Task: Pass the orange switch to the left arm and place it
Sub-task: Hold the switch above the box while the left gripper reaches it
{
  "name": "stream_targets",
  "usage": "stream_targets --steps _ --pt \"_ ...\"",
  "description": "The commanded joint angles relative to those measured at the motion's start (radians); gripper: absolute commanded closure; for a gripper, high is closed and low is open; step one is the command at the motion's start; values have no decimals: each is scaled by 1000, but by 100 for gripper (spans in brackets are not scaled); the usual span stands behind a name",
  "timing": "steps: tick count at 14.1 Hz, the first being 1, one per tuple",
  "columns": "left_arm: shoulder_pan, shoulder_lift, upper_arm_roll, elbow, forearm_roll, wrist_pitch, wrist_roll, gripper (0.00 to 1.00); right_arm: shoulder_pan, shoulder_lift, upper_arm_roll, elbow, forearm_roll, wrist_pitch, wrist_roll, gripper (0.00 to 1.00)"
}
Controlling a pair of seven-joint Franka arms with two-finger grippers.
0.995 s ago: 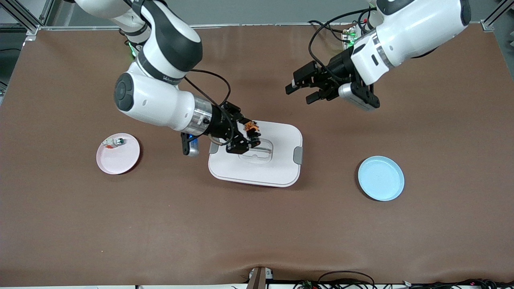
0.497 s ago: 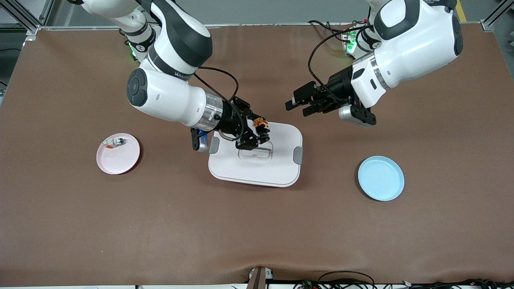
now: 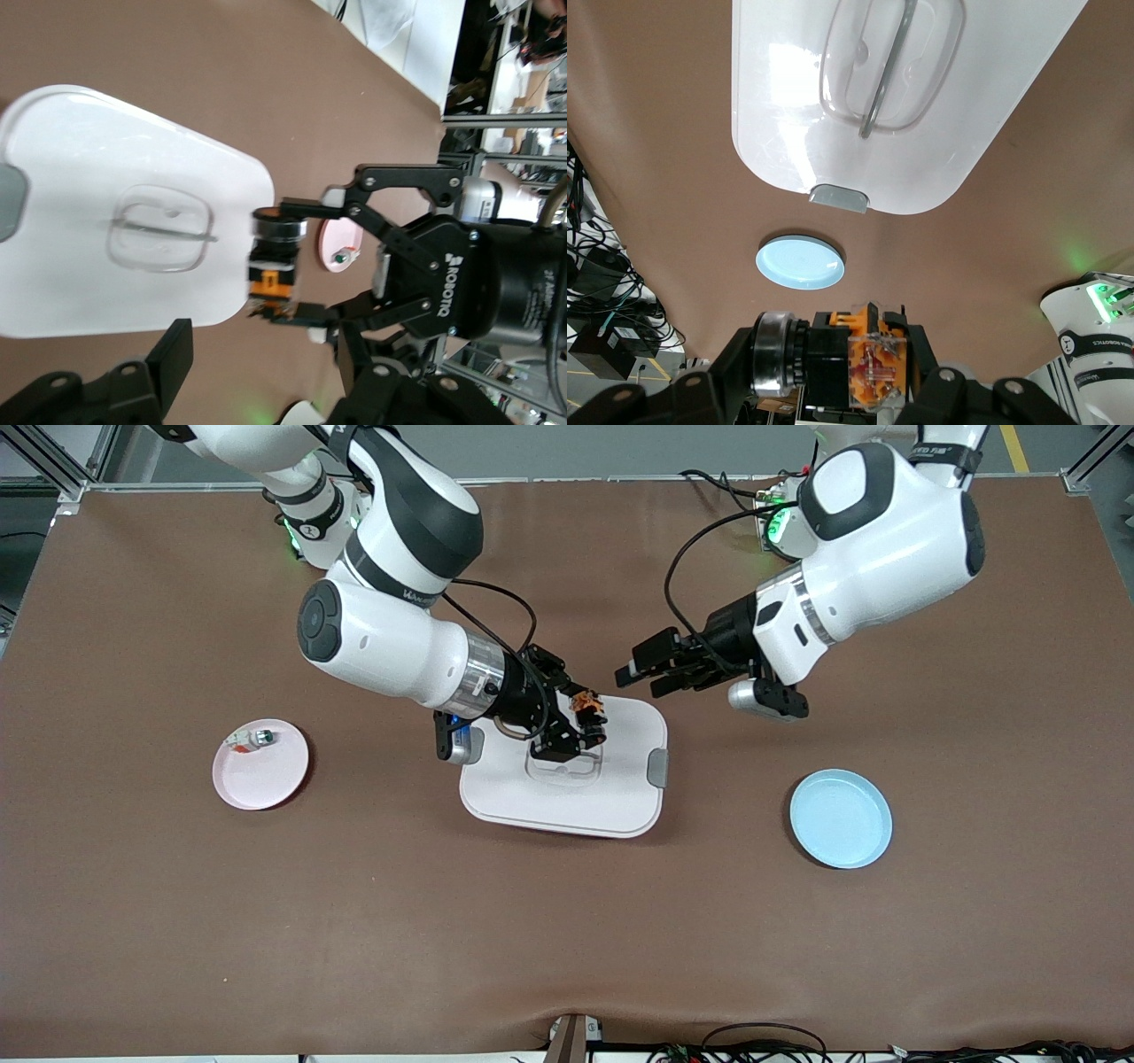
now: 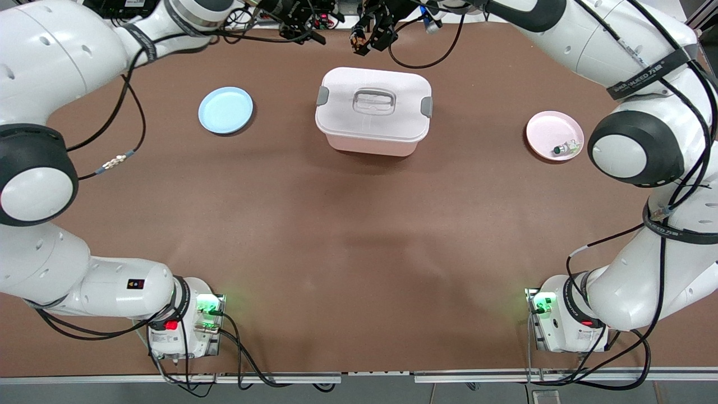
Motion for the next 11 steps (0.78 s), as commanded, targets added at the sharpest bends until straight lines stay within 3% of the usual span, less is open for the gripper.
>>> stream_targets --steps 1,7,11 --pt "-22 42 -7 21 -40 64 18 26 24 45 -12 75 4 -3 33 100" --pt "-68 84 -7 12 -27 142 29 28 24 47 -12 76 4 -3 33 100" --pt "-70 97 -7 10 -26 145 75 40 25 47 -14 75 3 -3 33 100"
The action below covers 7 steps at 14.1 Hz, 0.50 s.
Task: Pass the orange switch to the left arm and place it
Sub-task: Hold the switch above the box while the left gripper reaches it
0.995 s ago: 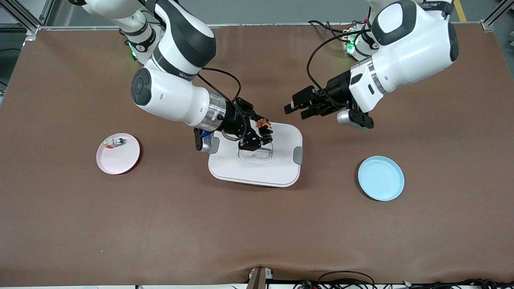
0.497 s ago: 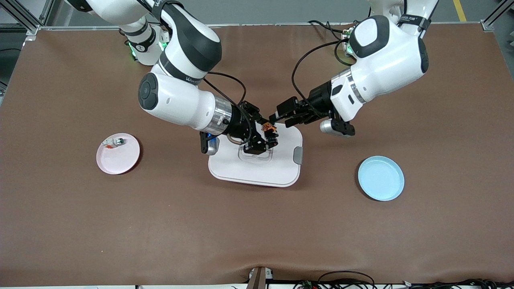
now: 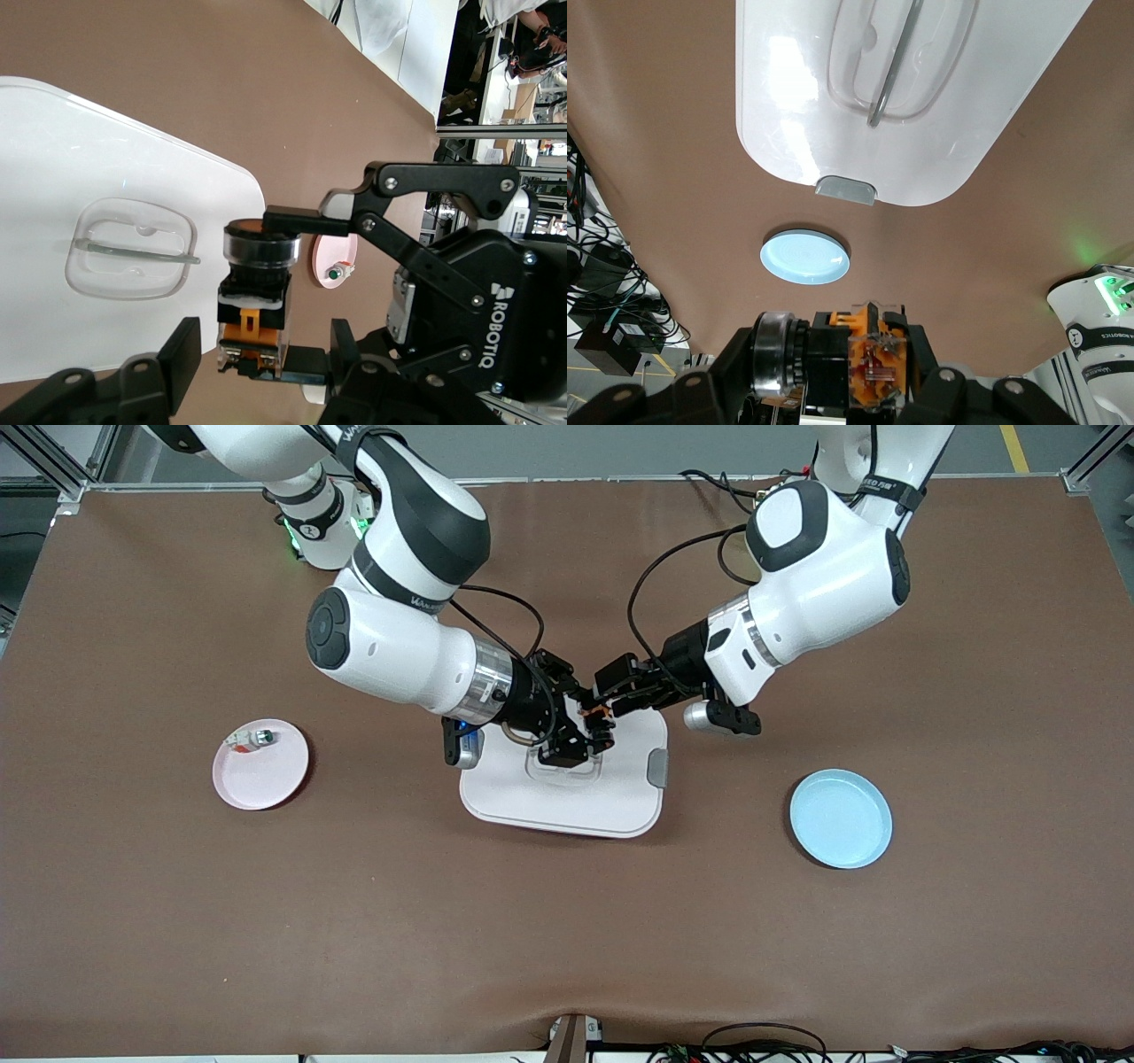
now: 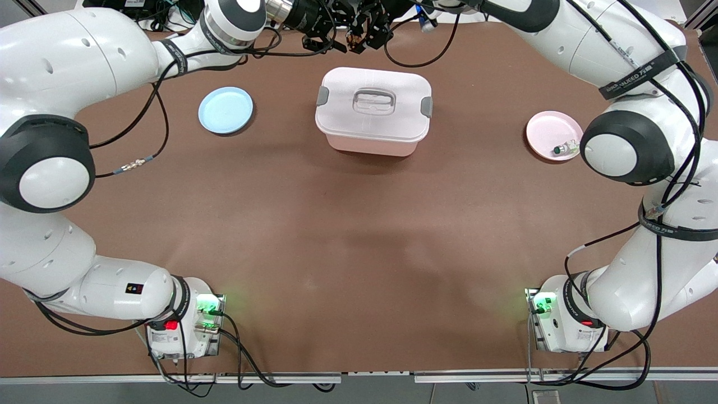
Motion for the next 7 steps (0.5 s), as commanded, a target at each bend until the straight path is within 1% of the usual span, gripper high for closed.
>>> stream_targets --steps 1,2,3,7 --pt "-3 21 -5 10 -11 15 47 43 16 20 -12 39 3 -4 22 100" --pt "-3 27 -5 12 -11 15 51 45 16 20 -12 39 3 -4 22 100" --pt "-3 29 -5 13 -11 17 51 49 16 20 -12 39 3 -4 22 100" --pt "-5 41 -5 15 -11 17 51 53 16 20 -10 39 3 -4 22 100"
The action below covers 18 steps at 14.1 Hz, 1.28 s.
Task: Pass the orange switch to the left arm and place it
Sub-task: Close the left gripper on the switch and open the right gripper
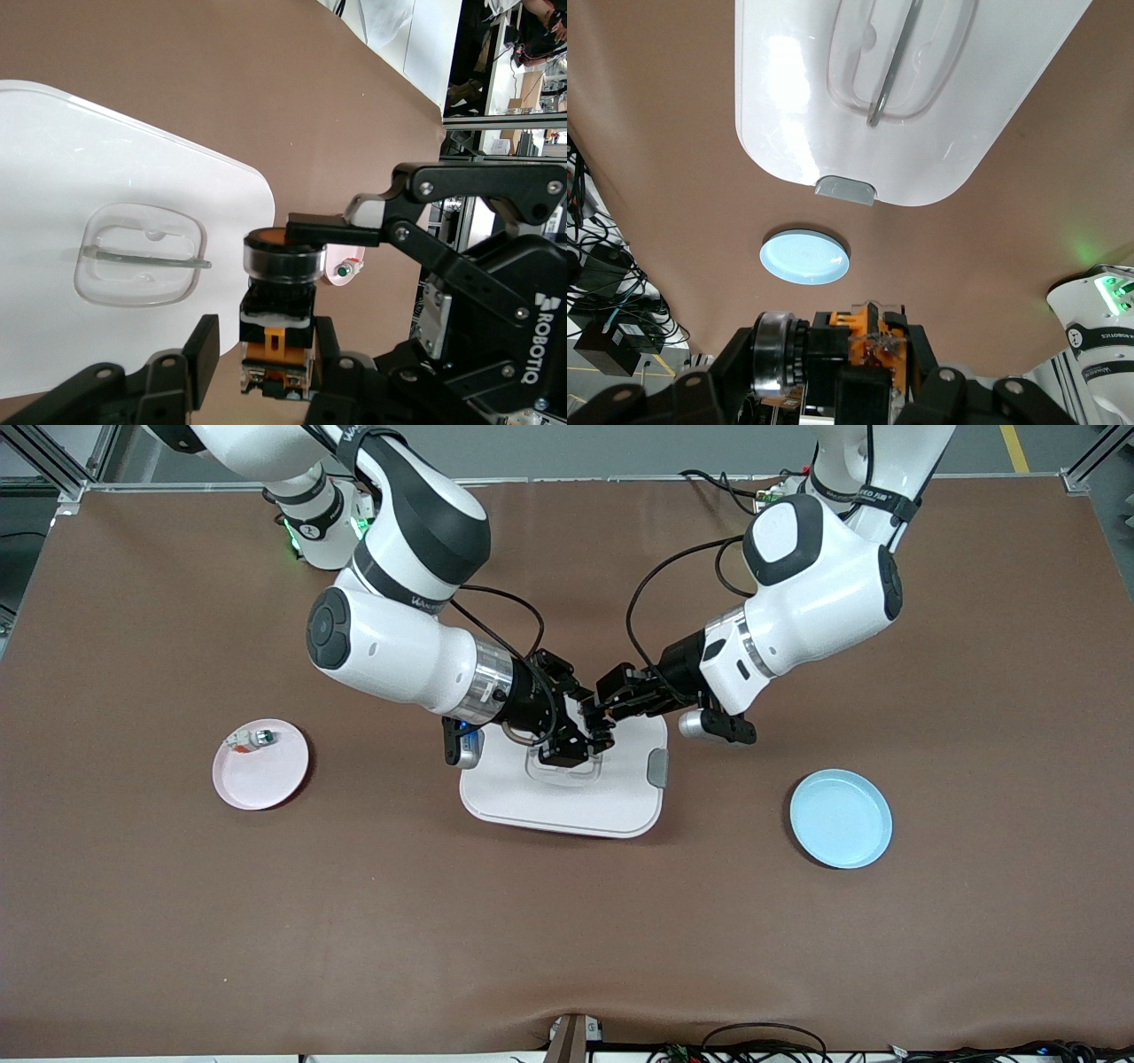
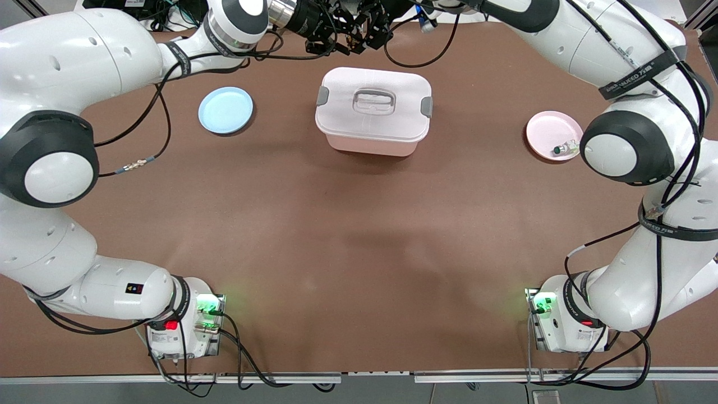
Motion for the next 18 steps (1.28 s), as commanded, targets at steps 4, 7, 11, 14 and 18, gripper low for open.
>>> stream_targets --steps 4,7,11,14,18 --pt "-5 16 -4 14 -12 14 18 67 15 19 -11 39 3 -4 22 100" --pt "-3 16 -4 11 -17 13 18 92 15 19 -11 39 3 -4 22 100" --pt "8 15 -4 14 -9 13 28 100 14 19 -11 39 3 -4 21 87" --pt "15 8 -3 14 -9 10 45 100 14 19 -13 39 -6 -7 16 0" --pt "18 7 6 16 -6 5 82 100 0 19 -13 36 -23 -13 -7 0"
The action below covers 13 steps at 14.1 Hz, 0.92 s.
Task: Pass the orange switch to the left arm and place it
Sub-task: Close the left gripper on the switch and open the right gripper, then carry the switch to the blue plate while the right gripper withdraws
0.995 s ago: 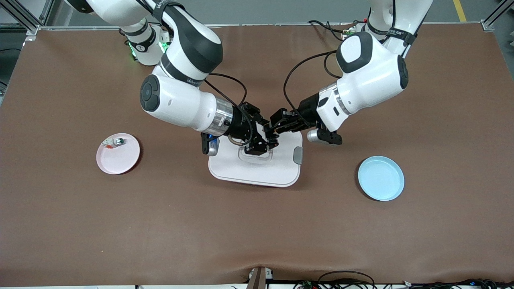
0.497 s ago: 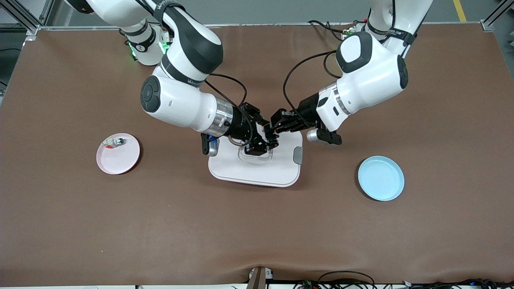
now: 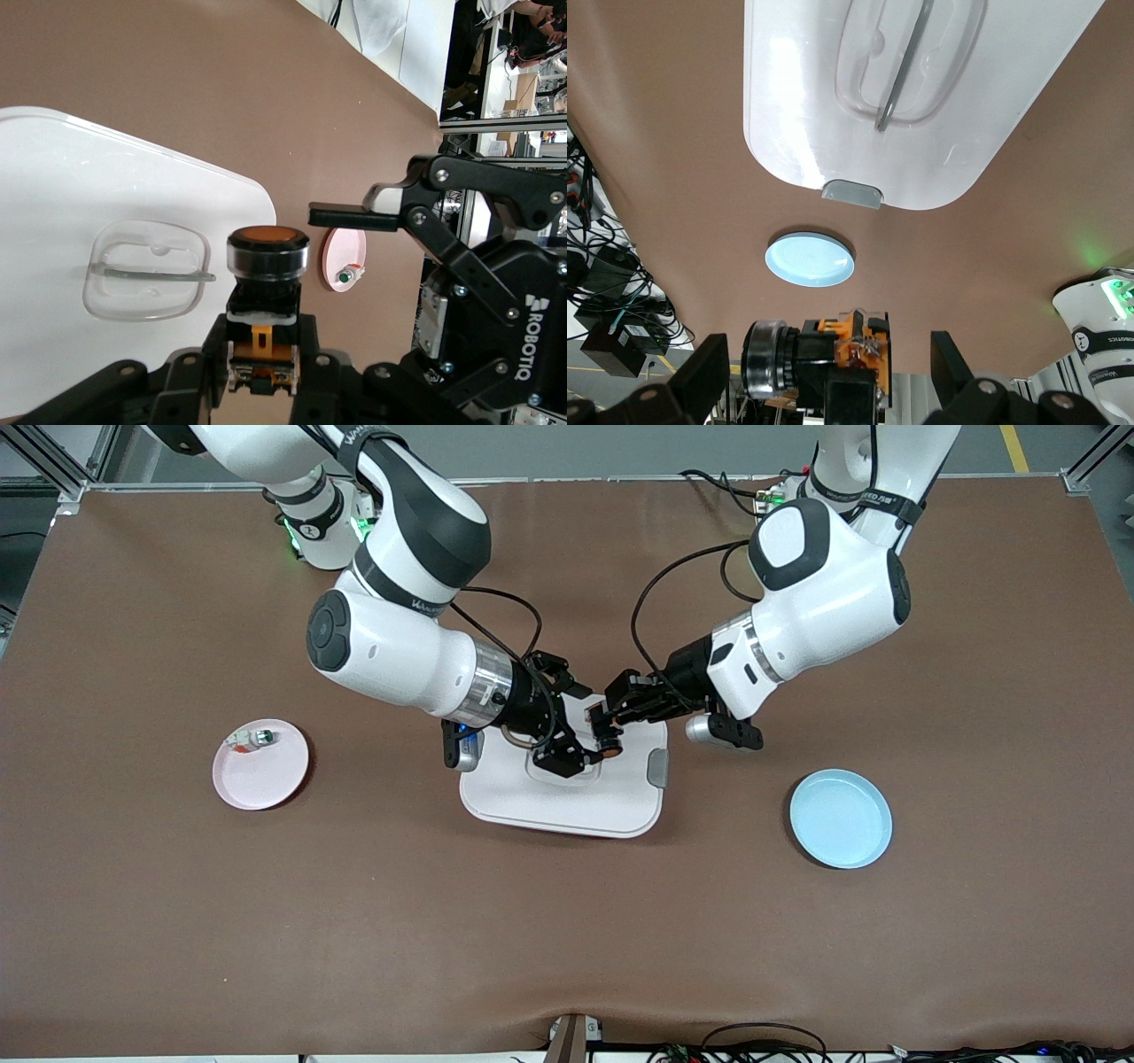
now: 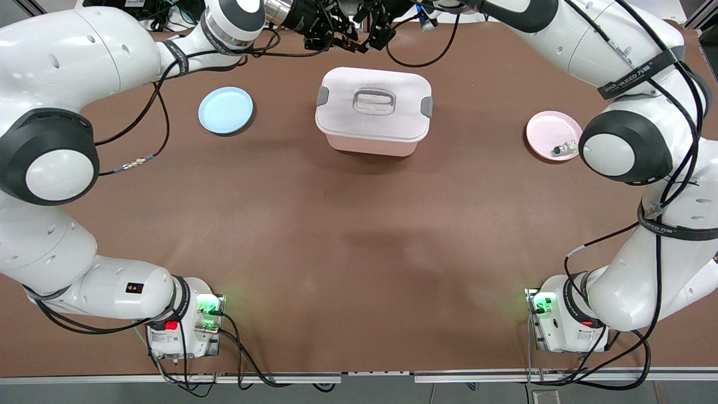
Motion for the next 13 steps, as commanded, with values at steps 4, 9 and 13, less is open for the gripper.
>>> stream_targets --steps 4,9,13 --pt "74 3 8 0 187 -37 84 100 -40 12 -1 23 -62 -69 -185 0" --pt "195 11 9 0 471 -244 303 100 -125 -2 -3 20 -145 -228 -437 0" --pt "256 11 9 -17 739 -377 452 100 -207 -35 -1 22 -252 -362 -673 0"
